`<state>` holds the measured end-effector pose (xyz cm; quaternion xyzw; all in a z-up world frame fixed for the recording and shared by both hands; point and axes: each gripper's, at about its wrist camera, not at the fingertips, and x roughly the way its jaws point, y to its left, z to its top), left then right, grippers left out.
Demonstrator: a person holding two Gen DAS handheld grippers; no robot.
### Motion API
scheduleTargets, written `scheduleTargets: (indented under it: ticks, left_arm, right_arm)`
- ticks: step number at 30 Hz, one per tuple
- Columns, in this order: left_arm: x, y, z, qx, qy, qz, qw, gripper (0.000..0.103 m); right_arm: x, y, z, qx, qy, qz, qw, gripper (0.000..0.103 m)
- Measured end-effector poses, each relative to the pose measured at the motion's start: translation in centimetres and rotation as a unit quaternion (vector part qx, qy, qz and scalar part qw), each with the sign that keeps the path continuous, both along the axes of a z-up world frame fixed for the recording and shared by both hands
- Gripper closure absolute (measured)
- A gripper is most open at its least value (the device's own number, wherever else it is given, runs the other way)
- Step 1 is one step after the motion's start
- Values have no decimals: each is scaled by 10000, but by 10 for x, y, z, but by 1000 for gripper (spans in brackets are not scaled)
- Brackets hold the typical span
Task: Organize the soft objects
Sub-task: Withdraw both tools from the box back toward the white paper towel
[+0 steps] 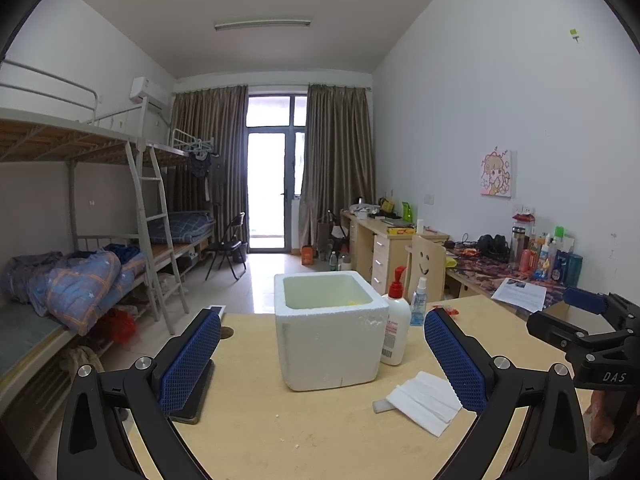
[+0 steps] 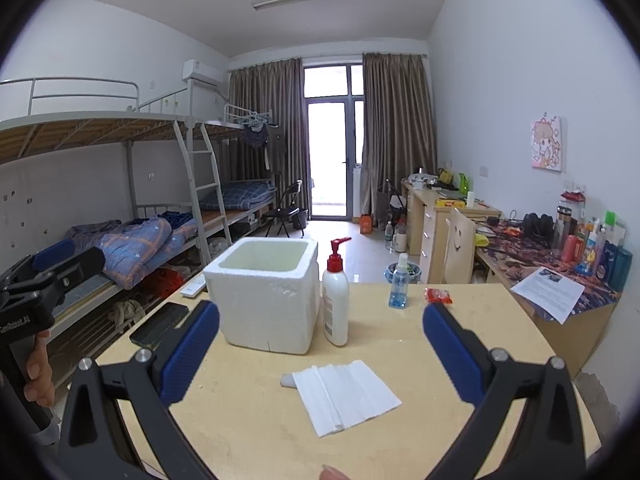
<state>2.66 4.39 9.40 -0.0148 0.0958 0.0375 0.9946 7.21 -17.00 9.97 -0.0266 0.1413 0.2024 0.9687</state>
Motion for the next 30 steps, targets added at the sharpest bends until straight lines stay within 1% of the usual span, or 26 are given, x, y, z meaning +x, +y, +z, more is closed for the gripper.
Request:
scheduleTargets:
  ticks: [3, 7, 11, 14, 16, 18, 22, 25, 28, 30]
  left_arm:
    - [-1, -3, -9, -34, 13, -127, 9999, 1]
    - [-2, -7, -19, 10, 23, -152, 9999, 1]
    - [2, -6, -30, -98, 33, -235, 9997, 1]
    - [3, -7, -41, -165, 3, -365, 9992, 1]
    - [5, -9, -48, -127, -48, -349, 9993, 1]
    - [10, -10, -55, -73, -8, -366, 9993, 1]
    - [18, -8, -67, -166, 87, -525, 9984, 1]
    - [21, -10, -76, -212, 47, -572, 9981, 1]
    - [26, -11, -84, -231, 85, -535, 9983, 1]
    - [31, -10, -90, -264, 186, -329, 9989, 1]
  right_arm:
    - [-4, -2, -9, -43, 17, 26, 10000, 0]
    - [-7, -4, -21, -117, 6, -2, 9999, 0]
    - [-7, -7, -30, -118, 11, 16, 9999, 0]
    - [-4, -11, -38, -71, 16, 4, 10000, 0]
    - [-2, -13, -43, -60, 35, 17, 10000, 0]
    - [1, -15, -49, -58, 89, 19, 9999, 0]
    - [9, -18, -62, -14, 235, 27, 9997, 0]
    - [11, -20, -69, -101, 216, -38, 9997, 0]
    - [12, -22, -76, -163, 175, -58, 9997, 0]
    - [14, -22, -81, -177, 207, -51, 9996, 0]
